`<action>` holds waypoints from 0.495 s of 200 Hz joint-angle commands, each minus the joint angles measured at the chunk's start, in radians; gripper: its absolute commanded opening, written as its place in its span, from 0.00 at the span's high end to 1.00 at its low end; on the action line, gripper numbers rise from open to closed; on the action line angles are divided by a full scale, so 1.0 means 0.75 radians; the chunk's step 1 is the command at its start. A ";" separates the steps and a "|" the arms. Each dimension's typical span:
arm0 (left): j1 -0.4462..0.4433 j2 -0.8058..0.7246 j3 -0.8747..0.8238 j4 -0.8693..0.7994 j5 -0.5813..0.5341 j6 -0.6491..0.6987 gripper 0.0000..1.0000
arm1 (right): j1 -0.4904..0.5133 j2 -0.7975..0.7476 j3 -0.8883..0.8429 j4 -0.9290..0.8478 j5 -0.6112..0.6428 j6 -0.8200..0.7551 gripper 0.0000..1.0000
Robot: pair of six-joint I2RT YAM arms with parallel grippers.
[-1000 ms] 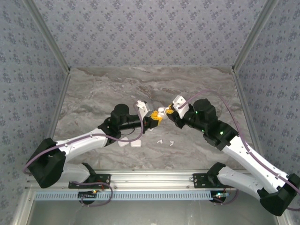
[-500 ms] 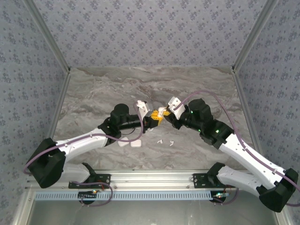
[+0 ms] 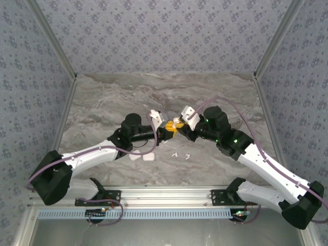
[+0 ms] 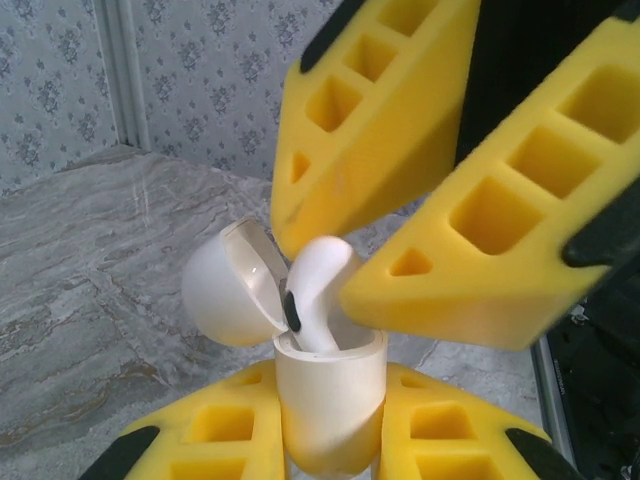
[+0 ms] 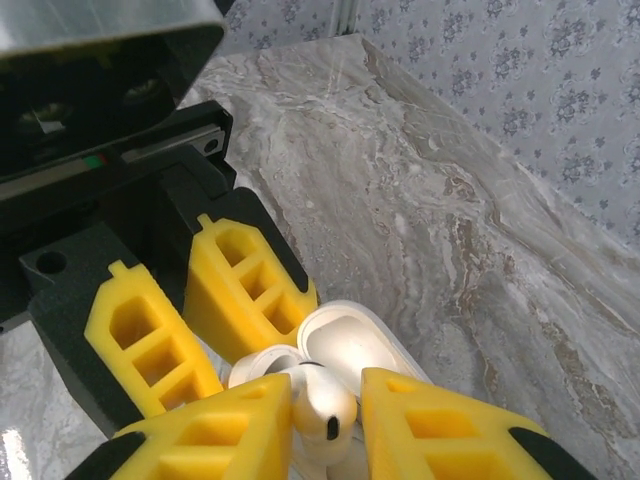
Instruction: Insert wireless bluetooth earbuds into charging case
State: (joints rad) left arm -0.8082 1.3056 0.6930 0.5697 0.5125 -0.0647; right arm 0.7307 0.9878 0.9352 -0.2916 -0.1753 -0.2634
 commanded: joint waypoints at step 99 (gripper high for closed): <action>-0.010 -0.004 0.028 0.093 0.033 -0.017 1.00 | -0.529 0.003 0.012 0.023 -0.828 0.475 0.05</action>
State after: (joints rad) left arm -0.8082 1.3056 0.6930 0.5808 0.5125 -0.0650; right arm 0.3943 0.9466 0.9554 -0.2955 -0.5488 -0.0414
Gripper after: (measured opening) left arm 0.187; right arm 0.896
